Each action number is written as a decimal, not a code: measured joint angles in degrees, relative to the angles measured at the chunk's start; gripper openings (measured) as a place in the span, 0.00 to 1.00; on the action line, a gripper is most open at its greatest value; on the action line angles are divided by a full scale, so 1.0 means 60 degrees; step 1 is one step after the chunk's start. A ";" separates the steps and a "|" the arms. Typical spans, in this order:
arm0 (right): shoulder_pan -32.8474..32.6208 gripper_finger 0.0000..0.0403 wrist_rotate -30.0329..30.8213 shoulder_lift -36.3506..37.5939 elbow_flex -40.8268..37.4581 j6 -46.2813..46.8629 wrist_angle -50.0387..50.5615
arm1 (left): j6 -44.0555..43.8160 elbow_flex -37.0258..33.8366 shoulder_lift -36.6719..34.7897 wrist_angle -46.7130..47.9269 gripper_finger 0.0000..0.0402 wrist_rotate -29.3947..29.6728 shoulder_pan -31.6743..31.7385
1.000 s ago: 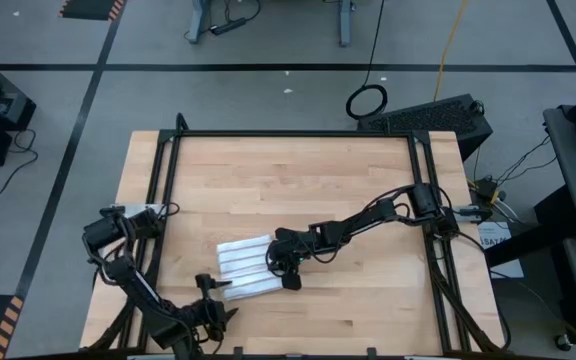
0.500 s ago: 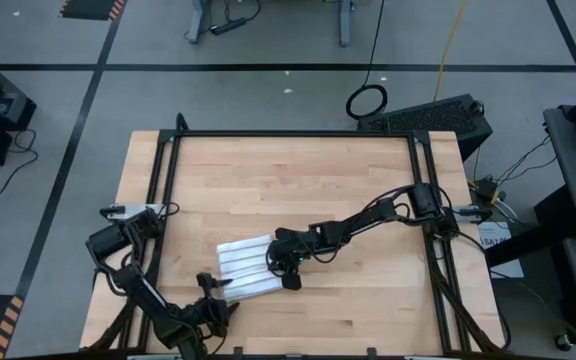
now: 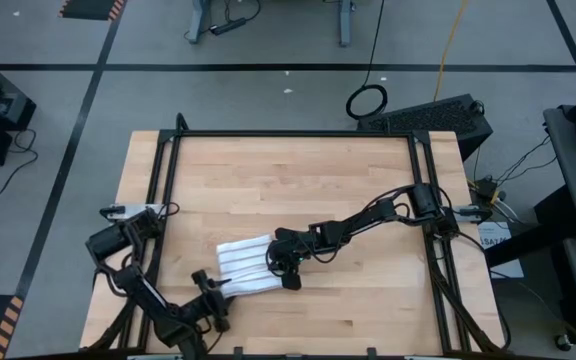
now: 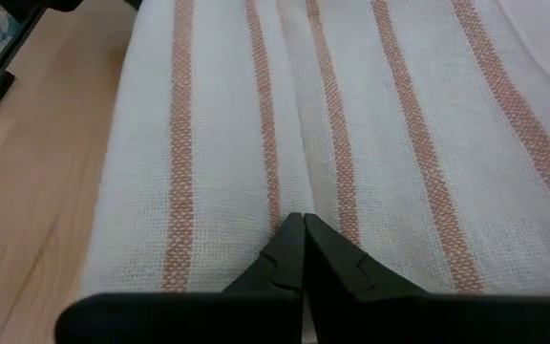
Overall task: Roll towel
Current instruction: Roll the white towel
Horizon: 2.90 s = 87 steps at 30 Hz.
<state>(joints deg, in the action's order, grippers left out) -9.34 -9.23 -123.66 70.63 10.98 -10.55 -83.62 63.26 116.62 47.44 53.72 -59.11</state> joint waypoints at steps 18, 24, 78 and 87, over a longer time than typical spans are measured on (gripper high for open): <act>0.0000 0.45 0.0489 0.1371 -0.0033 -0.1843 0.1120 | -0.3121 -0.1016 -0.0007 -0.0773 0.21 0.1512 -0.1140; -0.0470 0.58 -0.0111 0.1421 -0.0026 -0.2029 0.0709 | -0.3997 -0.1283 -0.0007 -0.1078 0.21 0.1734 -0.1440; -0.2470 0.65 0.3921 0.5399 -0.3392 -0.1180 0.2450 | 0.2246 -0.1409 -0.1504 -0.5289 0.21 -0.0188 0.1350; -0.2729 0.65 0.4253 0.4465 -0.6322 -0.2355 -0.6046 | 0.1772 -0.1431 -0.1497 -0.5338 0.21 0.0812 0.1028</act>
<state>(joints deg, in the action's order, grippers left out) -25.72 16.29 -96.87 32.70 -3.15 -46.83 -72.99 54.68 107.63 15.41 58.59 -52.94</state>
